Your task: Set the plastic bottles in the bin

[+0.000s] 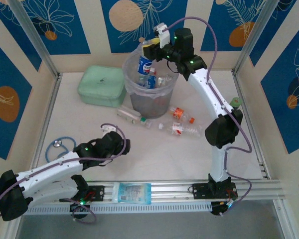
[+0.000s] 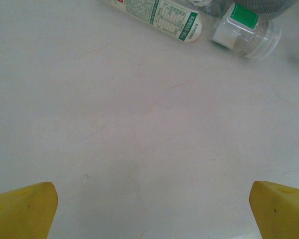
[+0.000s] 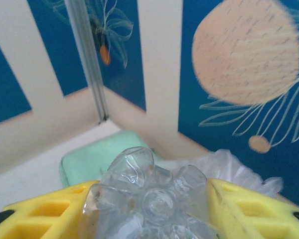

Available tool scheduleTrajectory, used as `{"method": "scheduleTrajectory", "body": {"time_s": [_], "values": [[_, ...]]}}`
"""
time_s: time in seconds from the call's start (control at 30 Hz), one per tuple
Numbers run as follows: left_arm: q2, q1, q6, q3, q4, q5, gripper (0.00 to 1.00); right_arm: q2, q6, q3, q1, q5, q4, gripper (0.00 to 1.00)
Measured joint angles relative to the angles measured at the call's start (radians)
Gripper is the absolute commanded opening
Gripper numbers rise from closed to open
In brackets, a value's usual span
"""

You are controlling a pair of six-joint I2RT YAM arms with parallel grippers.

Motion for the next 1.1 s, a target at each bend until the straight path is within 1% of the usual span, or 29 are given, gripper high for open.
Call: {"method": "scheduleTrajectory", "body": {"time_s": [0.2,0.33,0.57,0.73,0.83,0.9,1.03,1.1], "values": [[-0.002,0.025,0.018,0.0,0.027,0.034,0.97,0.152,-0.071,0.183,0.014,-0.05,-0.212,0.12],[0.0,0.037,0.026,0.0,0.041,0.056,0.97,0.211,-0.091,0.212,0.028,-0.079,-0.298,0.11],[0.032,0.049,0.04,0.0,0.068,0.084,0.97,0.225,-0.105,0.158,0.032,-0.091,-0.286,0.12],[0.046,0.053,0.052,0.0,0.084,0.098,0.97,0.2,-0.083,0.039,0.027,-0.104,-0.19,0.13],[0.047,0.057,0.053,0.0,0.088,0.108,0.97,0.149,-0.072,-0.047,0.027,-0.103,-0.131,0.2],[0.047,0.058,0.053,0.0,0.093,0.113,0.97,0.13,-0.069,-0.08,0.027,-0.103,-0.108,0.28],[0.046,0.06,0.053,0.0,0.098,0.121,0.97,0.122,-0.067,-0.084,0.028,-0.103,-0.113,0.5],[0.046,0.06,0.052,0.0,0.099,0.121,0.97,0.113,-0.067,-0.081,0.029,-0.1,-0.133,0.68]]}}
